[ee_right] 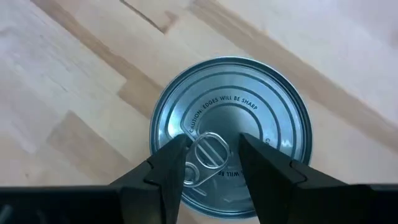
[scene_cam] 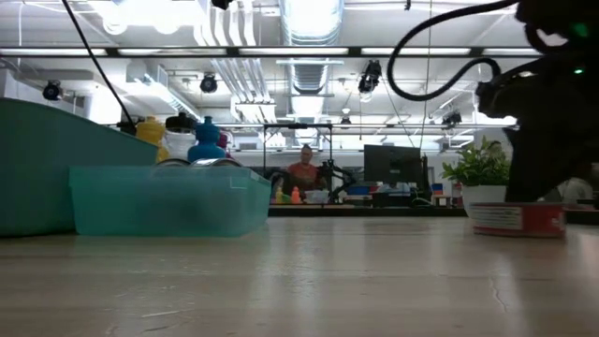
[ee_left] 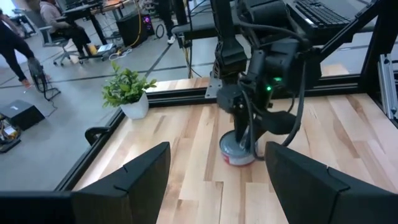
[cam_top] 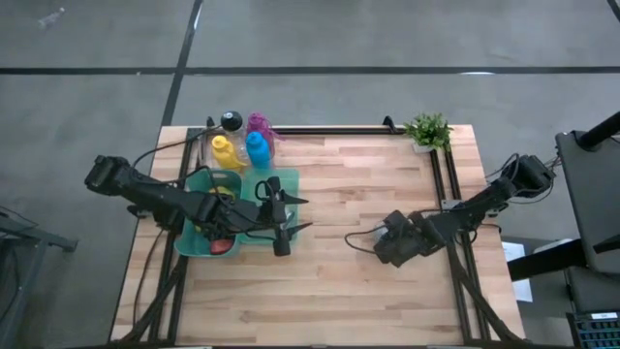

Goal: Pick & Place Food Item
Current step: Put the red tuna can into the light green bin

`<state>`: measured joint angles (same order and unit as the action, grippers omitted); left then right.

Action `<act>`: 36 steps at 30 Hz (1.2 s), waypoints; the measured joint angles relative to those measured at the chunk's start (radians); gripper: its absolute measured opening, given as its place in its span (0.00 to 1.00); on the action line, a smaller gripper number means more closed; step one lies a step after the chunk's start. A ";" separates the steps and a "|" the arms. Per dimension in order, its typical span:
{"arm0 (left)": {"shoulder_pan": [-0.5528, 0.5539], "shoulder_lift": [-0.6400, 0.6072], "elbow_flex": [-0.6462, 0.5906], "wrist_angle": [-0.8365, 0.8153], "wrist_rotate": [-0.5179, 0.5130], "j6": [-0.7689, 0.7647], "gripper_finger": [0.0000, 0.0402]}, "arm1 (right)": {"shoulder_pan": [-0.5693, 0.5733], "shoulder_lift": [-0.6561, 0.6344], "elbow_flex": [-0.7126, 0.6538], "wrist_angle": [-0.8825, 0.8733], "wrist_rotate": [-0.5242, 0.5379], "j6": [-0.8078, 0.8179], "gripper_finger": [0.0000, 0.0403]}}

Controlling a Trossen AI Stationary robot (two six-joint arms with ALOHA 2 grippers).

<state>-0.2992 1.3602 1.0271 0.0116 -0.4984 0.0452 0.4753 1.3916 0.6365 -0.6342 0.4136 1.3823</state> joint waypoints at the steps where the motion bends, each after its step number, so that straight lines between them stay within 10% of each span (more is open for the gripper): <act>1: 0.000 0.000 0.000 0.000 0.000 0.000 0.66 | -0.013 0.016 -0.001 0.021 0.002 -0.032 0.36; 36: 0.000 0.000 -0.001 -0.008 0.000 0.001 0.66 | -0.400 0.335 0.102 0.673 0.113 -0.705 0.36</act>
<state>-0.2989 1.3605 1.0264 0.0036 -0.4980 0.0460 0.0753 1.7262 0.7390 0.0388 0.5262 0.6769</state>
